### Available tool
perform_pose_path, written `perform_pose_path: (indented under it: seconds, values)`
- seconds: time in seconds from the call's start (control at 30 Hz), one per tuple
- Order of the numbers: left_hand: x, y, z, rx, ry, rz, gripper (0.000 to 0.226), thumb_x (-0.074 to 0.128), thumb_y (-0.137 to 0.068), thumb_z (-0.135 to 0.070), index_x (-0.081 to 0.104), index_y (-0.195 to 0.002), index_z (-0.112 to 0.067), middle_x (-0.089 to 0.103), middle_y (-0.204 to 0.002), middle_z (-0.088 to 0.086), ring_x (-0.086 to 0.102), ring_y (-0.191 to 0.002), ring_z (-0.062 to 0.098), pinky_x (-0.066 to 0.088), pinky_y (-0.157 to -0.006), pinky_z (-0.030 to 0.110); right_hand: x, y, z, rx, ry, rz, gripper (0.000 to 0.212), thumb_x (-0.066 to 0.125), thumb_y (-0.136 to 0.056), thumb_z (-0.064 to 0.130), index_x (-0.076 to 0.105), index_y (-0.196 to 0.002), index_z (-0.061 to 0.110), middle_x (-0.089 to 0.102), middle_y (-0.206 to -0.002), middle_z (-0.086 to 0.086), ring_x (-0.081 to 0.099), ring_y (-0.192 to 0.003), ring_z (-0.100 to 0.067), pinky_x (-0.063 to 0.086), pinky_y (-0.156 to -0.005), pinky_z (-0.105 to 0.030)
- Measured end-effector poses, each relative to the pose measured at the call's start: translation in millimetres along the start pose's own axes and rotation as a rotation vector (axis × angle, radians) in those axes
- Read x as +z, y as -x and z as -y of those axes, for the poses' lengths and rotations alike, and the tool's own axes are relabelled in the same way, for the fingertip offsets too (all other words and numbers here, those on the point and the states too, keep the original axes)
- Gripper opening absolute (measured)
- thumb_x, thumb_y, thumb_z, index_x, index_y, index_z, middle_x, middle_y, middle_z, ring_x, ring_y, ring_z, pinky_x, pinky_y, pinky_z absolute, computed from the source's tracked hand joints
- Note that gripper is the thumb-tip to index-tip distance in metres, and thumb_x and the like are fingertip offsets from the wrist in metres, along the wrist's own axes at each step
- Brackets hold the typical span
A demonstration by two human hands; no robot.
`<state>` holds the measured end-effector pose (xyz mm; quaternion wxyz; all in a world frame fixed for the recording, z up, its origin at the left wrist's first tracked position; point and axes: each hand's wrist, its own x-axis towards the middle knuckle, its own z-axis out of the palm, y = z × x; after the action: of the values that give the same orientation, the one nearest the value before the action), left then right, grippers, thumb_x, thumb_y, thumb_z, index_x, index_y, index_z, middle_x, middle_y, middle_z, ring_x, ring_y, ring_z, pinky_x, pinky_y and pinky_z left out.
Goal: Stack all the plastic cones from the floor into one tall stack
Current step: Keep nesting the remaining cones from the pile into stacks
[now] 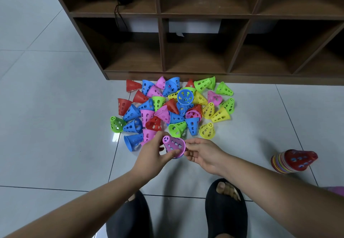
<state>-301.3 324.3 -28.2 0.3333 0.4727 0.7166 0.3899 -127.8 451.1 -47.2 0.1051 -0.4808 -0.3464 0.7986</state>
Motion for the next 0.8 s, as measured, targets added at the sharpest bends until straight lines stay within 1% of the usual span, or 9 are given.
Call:
perform_pose_path:
  seconds: [0.2, 0.3, 0.37, 0.43, 0.5, 0.57, 0.6, 0.7, 0.8]
  values:
    - [3, -12, 28, 0.037, -0.104, 0.062, 0.039, 0.086, -0.088, -0.046, 0.061, -0.114, -0.033, 0.074, -0.100, -0.015, 0.071, -0.089, 0.007, 0.060, -0.077, 0.033, -8, -7, 6, 0.038, 0.221, 0.015, 0.018, 0.054, -0.104, -0.002, 0.069, -0.113, 0.003, 0.078, -0.087, -0.016, 0.075, -0.079, -0.021, 0.059, -0.077, -0.031]
    - [9, -22, 41, 0.102, -0.282, 0.096, 0.043, 0.080, -0.088, -0.057, 0.058, -0.118, -0.034, 0.068, -0.100, -0.017, 0.064, -0.088, 0.006, 0.058, -0.075, 0.036, -15, -13, 8, 0.038, 0.421, 0.019, 0.019, 0.059, -0.102, 0.005, 0.071, -0.116, 0.005, 0.079, -0.099, -0.022, 0.076, -0.086, -0.022, 0.061, -0.083, -0.034]
    - [12, -30, 45, 0.164, -0.411, 0.109, 0.046, 0.076, -0.089, -0.061, 0.057, -0.121, -0.034, 0.066, -0.102, -0.014, 0.062, -0.088, 0.010, 0.056, -0.071, 0.037, -21, -17, 11, -0.014, 0.563, -0.025, 0.015, 0.062, -0.099, 0.009, 0.073, -0.110, 0.010, 0.078, -0.102, -0.020, 0.075, -0.083, -0.019, 0.061, -0.078, -0.032]
    - [15, -39, 48, 0.229, -0.525, 0.118, 0.047, 0.070, -0.090, -0.065, 0.056, -0.122, -0.034, 0.065, -0.103, -0.011, 0.064, -0.088, 0.017, 0.055, -0.066, 0.037, -28, -22, 14, -0.163, 0.766, -0.112, 0.012, 0.063, -0.099, 0.012, 0.072, -0.104, 0.017, 0.075, -0.096, -0.007, 0.072, -0.082, -0.015, 0.058, -0.074, -0.030]
    - [19, -48, 51, 0.281, -0.612, 0.131, 0.048, 0.060, -0.088, -0.067, 0.059, -0.120, -0.032, 0.065, -0.102, -0.008, 0.066, -0.086, 0.020, 0.053, -0.060, 0.036, -37, -29, 19, -0.438, 1.001, -0.232, 0.013, 0.064, -0.097, 0.012, 0.071, -0.103, 0.022, 0.069, -0.094, 0.008, 0.066, -0.086, -0.013, 0.056, -0.078, -0.031]
    - [23, -59, 55, 0.330, -0.695, 0.144, 0.046, 0.056, -0.086, -0.063, 0.062, -0.117, -0.028, 0.063, -0.100, -0.005, 0.066, -0.085, 0.024, 0.051, -0.063, 0.036, -50, -36, 23, -0.757, 1.209, -0.358, 0.019, 0.068, -0.091, 0.009, 0.070, -0.104, 0.023, 0.062, -0.102, 0.009, 0.060, -0.097, -0.015, 0.051, -0.086, -0.034]
    - [25, -65, 58, 0.365, -0.734, 0.144, 0.044, 0.057, -0.087, -0.060, 0.063, -0.115, -0.026, 0.063, -0.099, -0.004, 0.064, -0.085, 0.025, 0.051, -0.067, 0.037, -56, -39, 26, -0.848, 1.286, -0.422, 0.023, 0.071, -0.087, 0.009, 0.070, -0.106, 0.022, 0.060, -0.108, 0.007, 0.057, -0.103, -0.018, 0.048, -0.090, -0.036]
    - [30, -80, 69, 0.440, -0.825, 0.124, 0.040, 0.065, -0.088, -0.057, 0.065, -0.111, -0.024, 0.063, -0.099, -0.004, 0.059, -0.088, 0.024, 0.049, -0.073, 0.037, -75, -51, 34, -0.790, 1.390, -0.538, 0.040, 0.077, -0.083, 0.017, 0.065, -0.121, 0.024, 0.054, -0.124, 0.001, 0.053, -0.115, -0.026, 0.046, -0.097, -0.044]
    - [32, -90, 76, 0.440, -0.853, 0.138, 0.040, 0.073, -0.088, -0.057, 0.065, -0.112, -0.026, 0.063, -0.101, -0.005, 0.056, -0.091, 0.022, 0.047, -0.074, 0.037, -90, -68, 27, -0.677, 1.411, -0.473, 0.042, 0.077, -0.089, 0.024, 0.061, -0.128, 0.024, 0.052, -0.125, 0.000, 0.057, -0.114, -0.030, 0.051, -0.096, -0.046]
